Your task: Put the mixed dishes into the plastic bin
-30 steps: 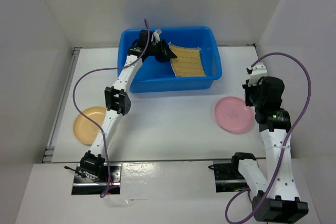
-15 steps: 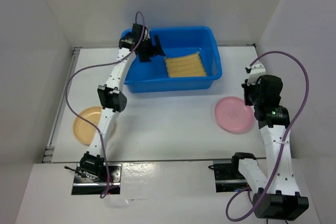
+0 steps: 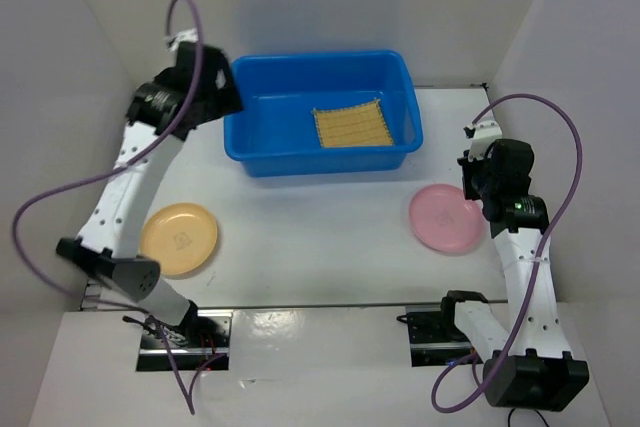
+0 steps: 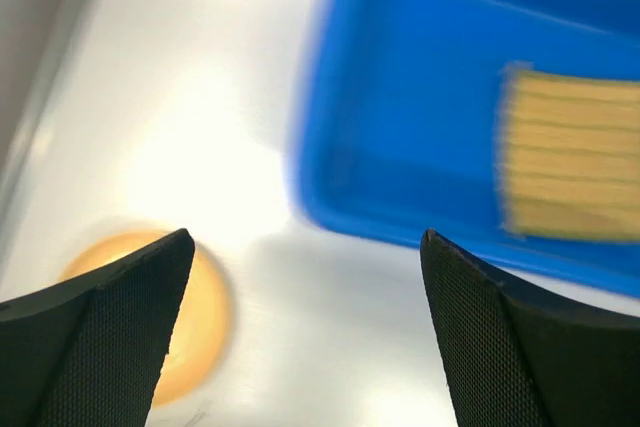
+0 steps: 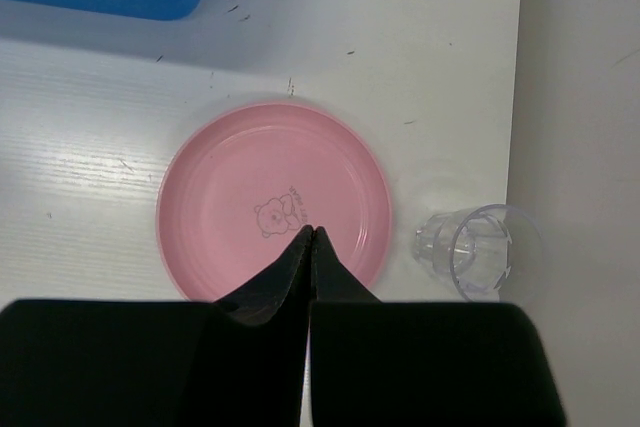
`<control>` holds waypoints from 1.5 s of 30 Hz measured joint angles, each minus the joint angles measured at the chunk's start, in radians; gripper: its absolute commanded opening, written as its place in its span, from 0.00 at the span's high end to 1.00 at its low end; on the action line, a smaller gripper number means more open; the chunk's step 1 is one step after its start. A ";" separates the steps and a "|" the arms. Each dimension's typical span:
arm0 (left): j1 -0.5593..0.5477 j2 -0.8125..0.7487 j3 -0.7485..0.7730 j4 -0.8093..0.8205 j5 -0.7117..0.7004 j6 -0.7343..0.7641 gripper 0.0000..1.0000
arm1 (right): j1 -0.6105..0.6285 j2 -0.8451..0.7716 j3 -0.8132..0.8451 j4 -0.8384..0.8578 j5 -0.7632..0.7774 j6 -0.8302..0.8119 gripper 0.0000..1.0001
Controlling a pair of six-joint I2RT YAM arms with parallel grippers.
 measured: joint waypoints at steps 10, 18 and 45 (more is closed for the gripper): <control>0.359 -0.244 -0.780 0.231 0.293 0.081 0.00 | 0.000 0.011 0.000 0.000 0.002 0.000 0.99; 0.295 -0.316 -1.038 0.372 0.502 0.011 0.00 | 0.000 0.010 0.000 0.000 -0.001 0.000 0.98; 0.213 -0.213 -1.280 0.432 0.251 -0.451 0.10 | 0.000 -0.043 0.000 0.000 -0.023 -0.005 0.90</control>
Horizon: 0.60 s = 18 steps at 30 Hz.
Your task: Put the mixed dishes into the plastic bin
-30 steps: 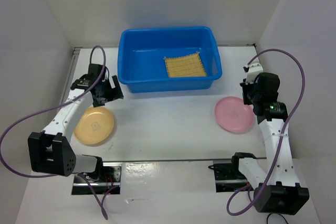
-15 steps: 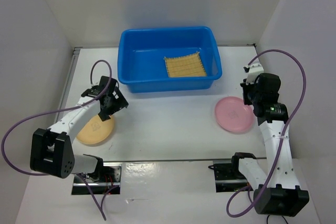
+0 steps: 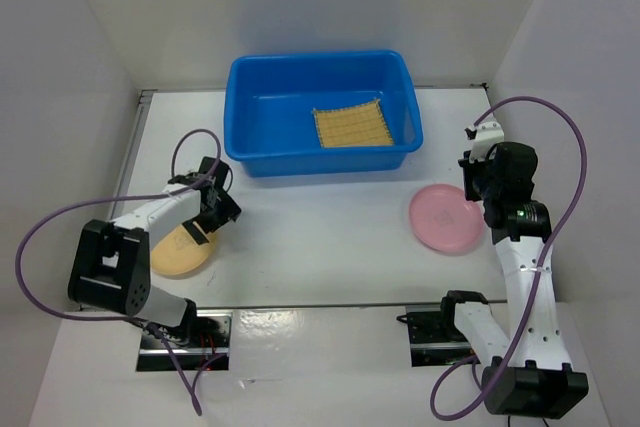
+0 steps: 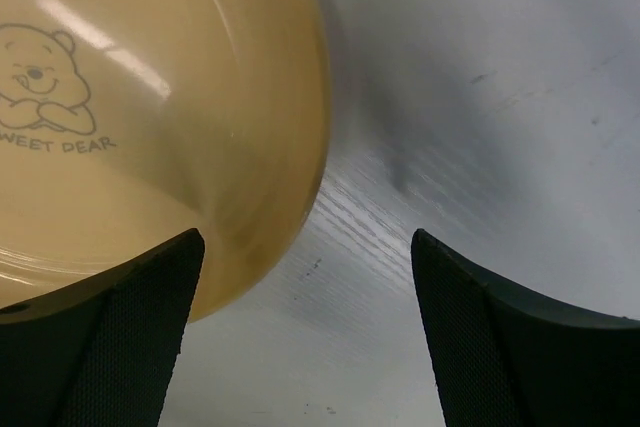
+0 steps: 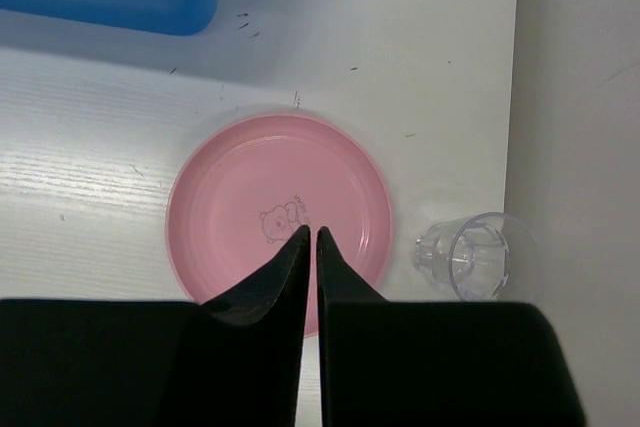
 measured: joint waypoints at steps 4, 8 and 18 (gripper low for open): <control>0.000 0.067 -0.010 0.008 0.002 -0.025 0.18 | 0.000 -0.007 0.000 0.000 -0.002 0.000 0.86; 0.002 0.094 -0.007 0.015 -0.002 -0.042 0.57 | 0.000 -0.010 0.000 0.000 -0.002 -0.003 0.84; 0.002 0.078 0.048 0.010 -0.045 0.013 1.00 | 0.000 -0.021 0.000 0.000 -0.001 -0.004 0.80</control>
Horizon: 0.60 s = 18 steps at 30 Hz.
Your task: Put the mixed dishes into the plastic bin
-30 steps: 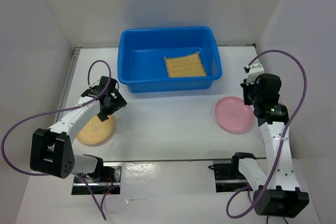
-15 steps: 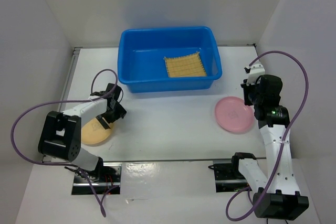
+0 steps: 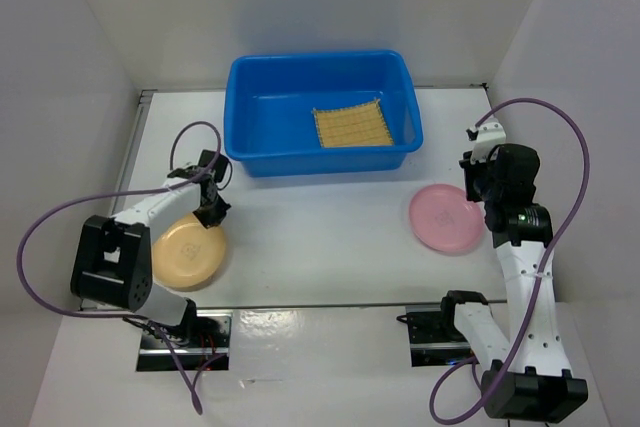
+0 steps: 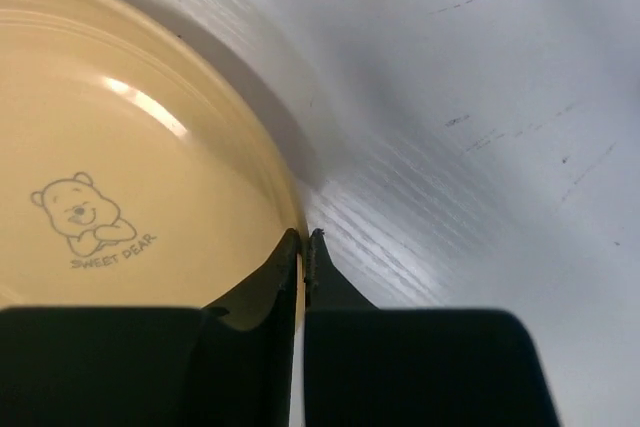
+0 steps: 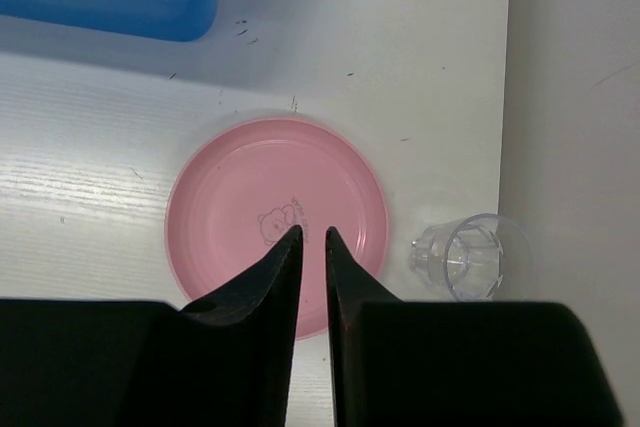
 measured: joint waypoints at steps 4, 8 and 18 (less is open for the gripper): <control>0.017 -0.103 0.056 -0.064 0.003 0.026 1.00 | 0.000 -0.010 -0.002 0.000 0.000 0.000 0.80; 0.020 -0.198 0.283 -0.079 0.028 0.076 1.00 | 0.000 -0.017 -0.006 0.000 0.001 0.000 0.80; -0.044 0.169 1.234 -0.161 0.194 0.257 1.00 | 0.000 -0.017 -0.013 0.001 0.010 0.001 0.80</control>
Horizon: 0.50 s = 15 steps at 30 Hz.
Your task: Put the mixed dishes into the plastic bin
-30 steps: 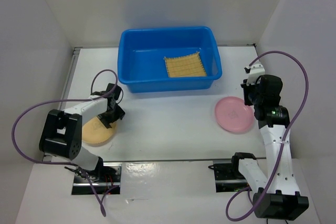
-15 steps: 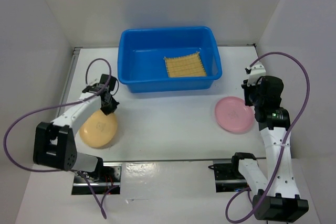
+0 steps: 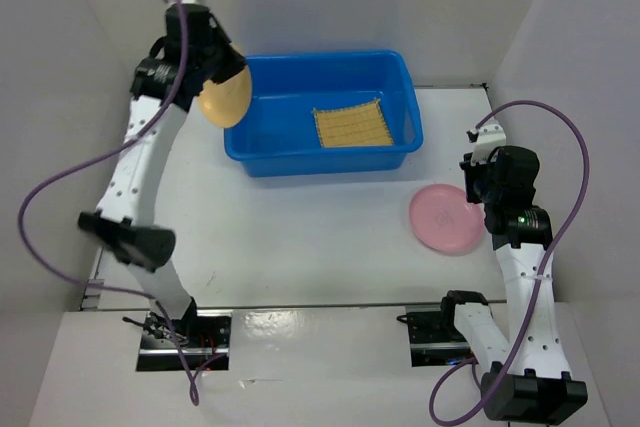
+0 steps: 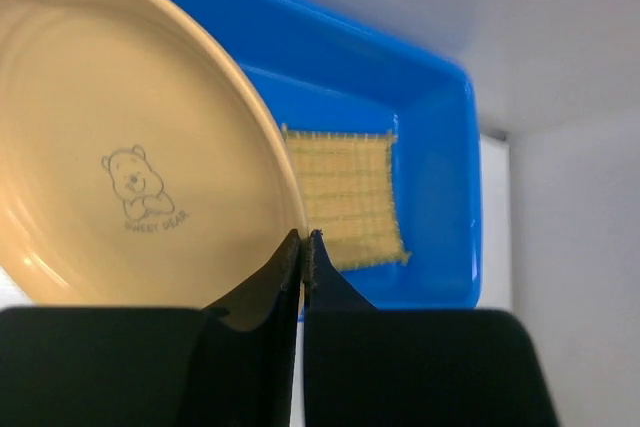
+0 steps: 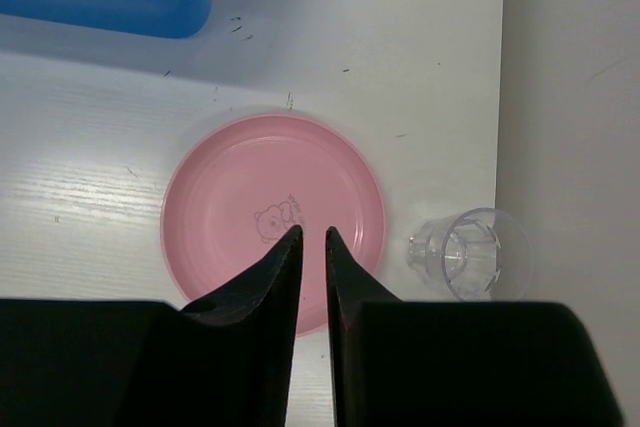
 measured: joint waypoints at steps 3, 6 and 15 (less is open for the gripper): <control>-0.089 0.253 0.346 -0.104 0.014 0.062 1.00 | 0.000 0.001 0.000 0.000 0.010 0.000 0.80; -0.189 0.531 0.721 -0.214 0.015 0.122 1.00 | 0.000 0.006 0.000 0.002 0.014 0.000 0.80; -0.394 0.834 0.859 -0.249 -0.007 0.276 1.00 | 0.000 0.008 0.000 0.003 0.016 0.000 0.81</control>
